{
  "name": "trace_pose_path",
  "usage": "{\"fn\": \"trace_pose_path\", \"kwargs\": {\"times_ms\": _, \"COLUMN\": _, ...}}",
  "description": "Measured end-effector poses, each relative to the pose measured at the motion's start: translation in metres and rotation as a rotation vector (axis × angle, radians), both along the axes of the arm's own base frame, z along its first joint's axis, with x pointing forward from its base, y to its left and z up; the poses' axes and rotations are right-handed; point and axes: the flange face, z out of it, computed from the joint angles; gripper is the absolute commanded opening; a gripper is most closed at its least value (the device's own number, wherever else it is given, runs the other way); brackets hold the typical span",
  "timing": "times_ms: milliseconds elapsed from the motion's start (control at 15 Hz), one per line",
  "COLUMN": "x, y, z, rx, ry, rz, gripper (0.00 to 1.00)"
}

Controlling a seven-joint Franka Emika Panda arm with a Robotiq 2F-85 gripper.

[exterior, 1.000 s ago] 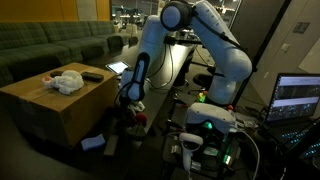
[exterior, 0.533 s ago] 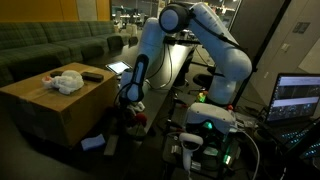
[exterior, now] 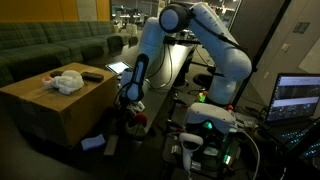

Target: Pick up all the objects on the box and put them on table, then pick up the all the objects on the table and put them on the box

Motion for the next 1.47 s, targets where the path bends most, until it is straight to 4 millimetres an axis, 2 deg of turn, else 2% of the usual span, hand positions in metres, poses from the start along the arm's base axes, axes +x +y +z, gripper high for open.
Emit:
{"fn": "trace_pose_path", "kwargs": {"times_ms": 333, "x": 0.0, "y": 0.002, "z": 0.005, "rx": 0.002, "ry": 0.018, "rz": 0.013, "gripper": 0.05}}
{"fn": "trace_pose_path", "kwargs": {"times_ms": 733, "x": -0.007, "y": 0.012, "z": 0.023, "rx": 0.011, "ry": 0.07, "rz": 0.032, "gripper": 0.05}}
{"fn": "trace_pose_path", "kwargs": {"times_ms": 1000, "x": -0.012, "y": 0.017, "z": 0.046, "rx": 0.016, "ry": 0.112, "rz": 0.043, "gripper": 0.05}}
{"fn": "trace_pose_path", "kwargs": {"times_ms": 1467, "x": -0.016, "y": 0.02, "z": 0.103, "rx": 0.004, "ry": 0.166, "rz": 0.058, "gripper": 0.05}}
